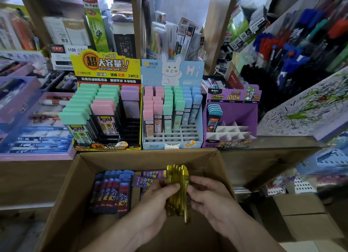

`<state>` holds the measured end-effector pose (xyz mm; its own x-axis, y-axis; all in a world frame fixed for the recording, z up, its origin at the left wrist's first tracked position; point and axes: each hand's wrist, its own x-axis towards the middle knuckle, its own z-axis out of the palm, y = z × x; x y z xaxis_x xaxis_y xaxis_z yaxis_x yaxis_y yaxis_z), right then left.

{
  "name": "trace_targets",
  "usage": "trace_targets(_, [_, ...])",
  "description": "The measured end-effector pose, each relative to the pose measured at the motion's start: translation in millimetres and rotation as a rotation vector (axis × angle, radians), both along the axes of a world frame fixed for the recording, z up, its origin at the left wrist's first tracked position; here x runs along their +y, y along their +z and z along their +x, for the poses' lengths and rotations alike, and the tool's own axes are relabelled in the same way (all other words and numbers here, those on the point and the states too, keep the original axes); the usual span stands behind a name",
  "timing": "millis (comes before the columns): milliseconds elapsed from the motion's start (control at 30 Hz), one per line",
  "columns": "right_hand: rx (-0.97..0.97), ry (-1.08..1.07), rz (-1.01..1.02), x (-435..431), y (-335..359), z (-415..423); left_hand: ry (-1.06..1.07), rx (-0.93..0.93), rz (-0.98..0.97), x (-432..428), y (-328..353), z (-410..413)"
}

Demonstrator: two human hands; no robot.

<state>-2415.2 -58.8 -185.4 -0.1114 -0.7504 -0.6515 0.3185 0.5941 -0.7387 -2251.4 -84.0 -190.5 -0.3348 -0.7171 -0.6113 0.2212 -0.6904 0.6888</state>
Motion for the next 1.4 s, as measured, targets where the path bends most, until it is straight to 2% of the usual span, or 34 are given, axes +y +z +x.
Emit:
trace_targets(167, [-0.044, 0.065, -0.088, -1, 10, 1, -0.069, 0.122, 0.045, 1, 19, 8])
trace_targets(333, [0.049, 0.131, -0.142, -5, 26, 6, -0.105, 0.183, 0.02, 2, 31, 16])
trace_targets(433, [0.131, 0.139, -0.15, -7, 34, 11, -0.101, 0.132, -0.037, 2, 34, 20])
trace_targets(567, [0.235, 0.166, -0.215, -9, 43, 16, -0.032, 0.069, -0.125, 4, 40, 23])
trace_targets(700, [0.283, 0.155, -0.283, -13, 47, 14, 0.108, 0.107, -0.134, 4, 45, 26])
trace_targets(833, [0.283, 0.19, -0.397, -16, 48, 13, 0.156, 0.146, -0.135, 4, 51, 28])
trace_targets(1000, [0.201, 0.142, -0.434, -15, 51, 4, 0.168, 0.111, -0.117, 1, 52, 34])
trace_targets(1133, [0.209, -0.022, -0.49, -14, 61, -15, 0.152, 0.084, -0.121, 2, 50, 36])
trace_targets(1400, [0.521, -0.196, -0.65, -30, 93, -83, 0.159, 0.028, -0.13, 4, 53, 29])
